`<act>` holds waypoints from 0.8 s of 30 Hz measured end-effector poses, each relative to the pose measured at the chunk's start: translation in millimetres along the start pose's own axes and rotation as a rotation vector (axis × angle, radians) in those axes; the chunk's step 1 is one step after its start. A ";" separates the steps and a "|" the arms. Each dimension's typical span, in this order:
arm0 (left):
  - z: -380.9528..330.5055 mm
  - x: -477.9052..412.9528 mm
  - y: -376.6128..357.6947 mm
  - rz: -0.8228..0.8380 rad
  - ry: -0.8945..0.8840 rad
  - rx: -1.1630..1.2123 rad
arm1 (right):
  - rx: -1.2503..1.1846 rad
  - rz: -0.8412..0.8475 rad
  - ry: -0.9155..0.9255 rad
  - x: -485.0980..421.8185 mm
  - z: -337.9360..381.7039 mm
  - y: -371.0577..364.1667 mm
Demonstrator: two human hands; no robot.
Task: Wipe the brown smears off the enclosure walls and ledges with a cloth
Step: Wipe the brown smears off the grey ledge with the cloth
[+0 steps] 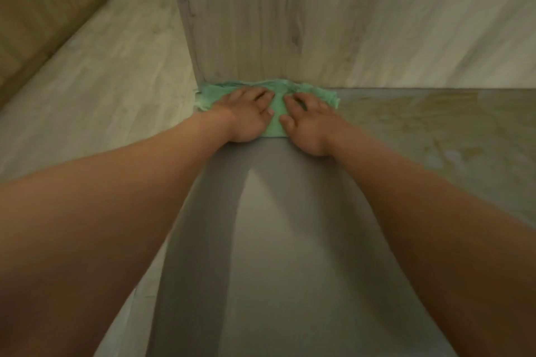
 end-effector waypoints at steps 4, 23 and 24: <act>-60.9 -26.4 -8.2 0.059 -0.063 0.044 | 0.074 0.070 -0.070 4.1 -68.1 3.7; -102.5 91.5 -30.8 0.141 0.030 0.046 | -0.001 0.066 -0.010 130.3 -34.0 -18.5; -108.6 107.7 -34.7 0.146 0.033 0.049 | 0.007 0.061 -0.001 149.4 -29.5 -21.8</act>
Point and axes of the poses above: each hand's wrist, its own x-axis away from the middle knuckle, its own y-axis out of the back of the hand, z = x × y, the point moved 8 cm from there along -x, towards the middle knuckle, and after that the axes turned 5 degrees about x, right-handed, at the moved point
